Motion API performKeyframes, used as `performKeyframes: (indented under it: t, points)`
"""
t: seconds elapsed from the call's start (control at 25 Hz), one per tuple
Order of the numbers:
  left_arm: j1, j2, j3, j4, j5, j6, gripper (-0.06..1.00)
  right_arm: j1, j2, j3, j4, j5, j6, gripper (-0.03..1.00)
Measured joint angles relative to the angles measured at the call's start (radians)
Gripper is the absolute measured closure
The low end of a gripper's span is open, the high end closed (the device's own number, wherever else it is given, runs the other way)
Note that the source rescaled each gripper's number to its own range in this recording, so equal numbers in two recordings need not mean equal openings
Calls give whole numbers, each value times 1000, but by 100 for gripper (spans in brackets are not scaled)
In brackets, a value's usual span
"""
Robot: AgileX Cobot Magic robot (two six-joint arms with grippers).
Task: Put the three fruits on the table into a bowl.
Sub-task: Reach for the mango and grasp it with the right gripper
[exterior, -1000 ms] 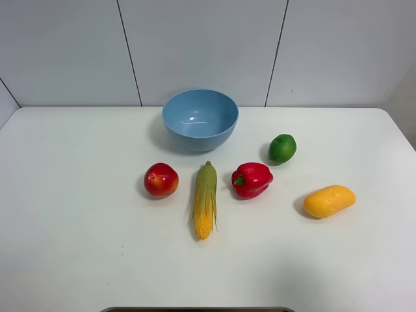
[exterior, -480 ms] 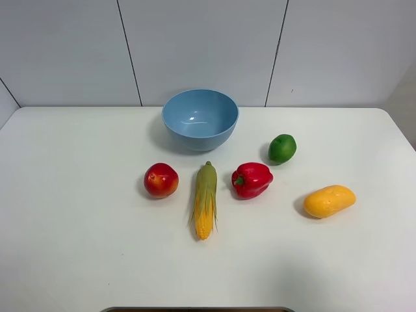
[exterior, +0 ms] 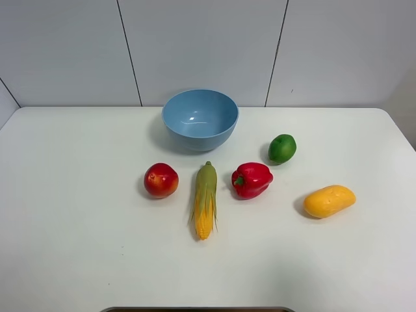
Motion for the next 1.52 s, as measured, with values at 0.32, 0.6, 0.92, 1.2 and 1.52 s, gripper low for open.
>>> performKeyframes:
  t: [0.32, 0.6, 0.92, 1.2, 1.52]
  points:
    - [0, 0, 0, 0, 0, 0, -2, 0, 336, -227, -26, 80, -45, 68]
    - [0, 0, 0, 0, 0, 0, -2, 0, 597, -360, -9, 96, -195, 13]
    - [0, 0, 0, 0, 0, 0, -2, 1, 903, -486, -9, 116, -343, 8]
    - [0, 0, 0, 0, 0, 0, -2, 33, 1096, -546, -9, 116, -650, 8]
    - [0, 0, 0, 0, 0, 0, -2, 33, 1142, -547, -8, 116, -1110, 8]
